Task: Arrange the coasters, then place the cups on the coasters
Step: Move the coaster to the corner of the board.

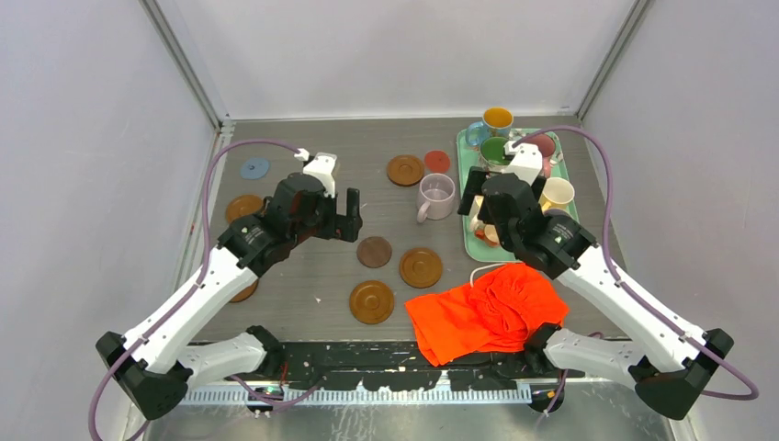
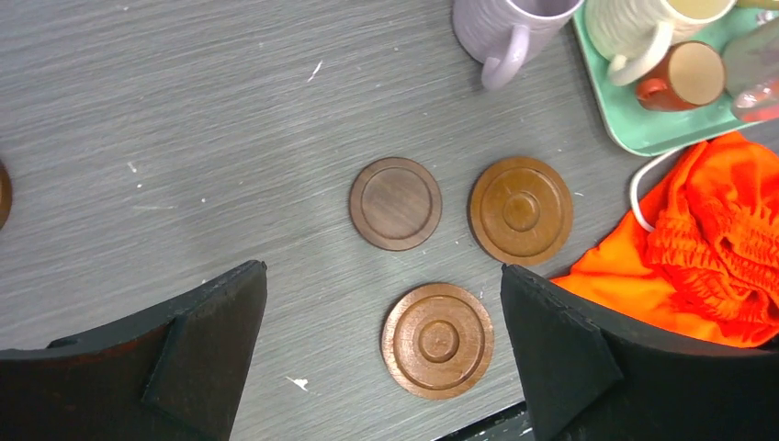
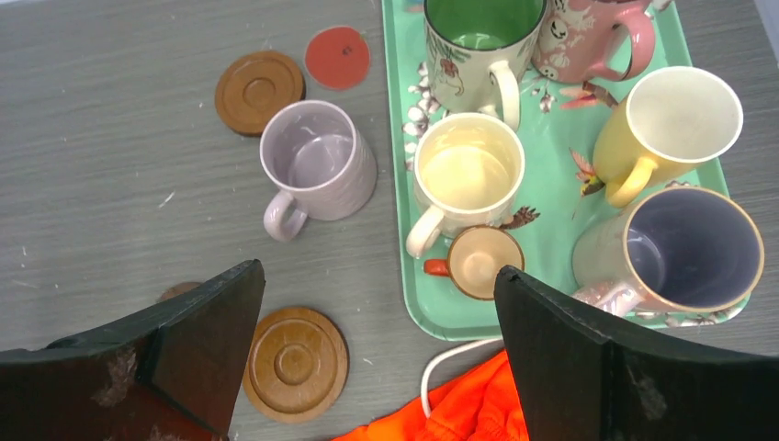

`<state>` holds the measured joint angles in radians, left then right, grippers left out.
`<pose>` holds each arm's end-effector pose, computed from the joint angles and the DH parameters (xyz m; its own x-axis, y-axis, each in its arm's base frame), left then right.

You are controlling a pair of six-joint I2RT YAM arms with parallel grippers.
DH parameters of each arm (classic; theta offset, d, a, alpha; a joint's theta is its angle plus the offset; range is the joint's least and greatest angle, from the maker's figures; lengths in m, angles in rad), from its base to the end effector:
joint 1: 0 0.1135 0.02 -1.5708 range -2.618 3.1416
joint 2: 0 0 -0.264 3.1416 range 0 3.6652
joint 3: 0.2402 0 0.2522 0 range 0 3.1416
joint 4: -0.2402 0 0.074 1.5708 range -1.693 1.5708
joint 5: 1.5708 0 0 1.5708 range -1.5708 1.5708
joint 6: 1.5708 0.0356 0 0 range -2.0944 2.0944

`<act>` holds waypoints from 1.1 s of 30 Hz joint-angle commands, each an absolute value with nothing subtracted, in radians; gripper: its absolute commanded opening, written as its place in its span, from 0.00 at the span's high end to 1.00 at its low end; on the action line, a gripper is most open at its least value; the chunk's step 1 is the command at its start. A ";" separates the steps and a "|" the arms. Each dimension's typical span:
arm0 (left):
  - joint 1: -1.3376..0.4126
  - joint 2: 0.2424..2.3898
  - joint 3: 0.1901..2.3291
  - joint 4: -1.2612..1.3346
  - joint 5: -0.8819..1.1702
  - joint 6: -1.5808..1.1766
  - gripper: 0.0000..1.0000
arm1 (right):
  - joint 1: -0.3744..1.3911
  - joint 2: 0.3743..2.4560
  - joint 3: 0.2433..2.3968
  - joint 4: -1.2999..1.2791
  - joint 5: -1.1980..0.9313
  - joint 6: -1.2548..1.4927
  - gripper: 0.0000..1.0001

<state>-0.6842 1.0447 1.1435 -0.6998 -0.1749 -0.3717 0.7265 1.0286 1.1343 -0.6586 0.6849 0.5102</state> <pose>0.1707 -0.1312 0.3640 -0.5939 0.0229 -0.8042 0.3171 0.9253 -0.2079 0.1700 0.1210 0.3718 -0.3973 0.1529 -0.9049 0.0939 0.9876 0.1257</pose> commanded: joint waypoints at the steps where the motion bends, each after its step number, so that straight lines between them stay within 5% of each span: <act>1: -0.704 1.058 1.175 -0.725 -0.300 -0.427 0.00 | 0.741 0.989 1.123 -0.701 0.656 0.545 0.00; 7: -0.685 1.112 1.192 -0.731 -0.346 -0.457 0.00 | 0.752 0.982 1.143 -0.774 0.598 0.566 0.00; 33: -0.018 1.594 1.216 -0.467 -0.119 -0.596 0.00 | 0.762 0.947 1.117 -0.832 0.444 0.584 0.00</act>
<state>-0.0975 1.5143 1.1736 -0.5640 -0.1528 -0.5510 0.7559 0.9428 1.1179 -0.8608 0.4824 0.5827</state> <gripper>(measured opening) 0.996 0.996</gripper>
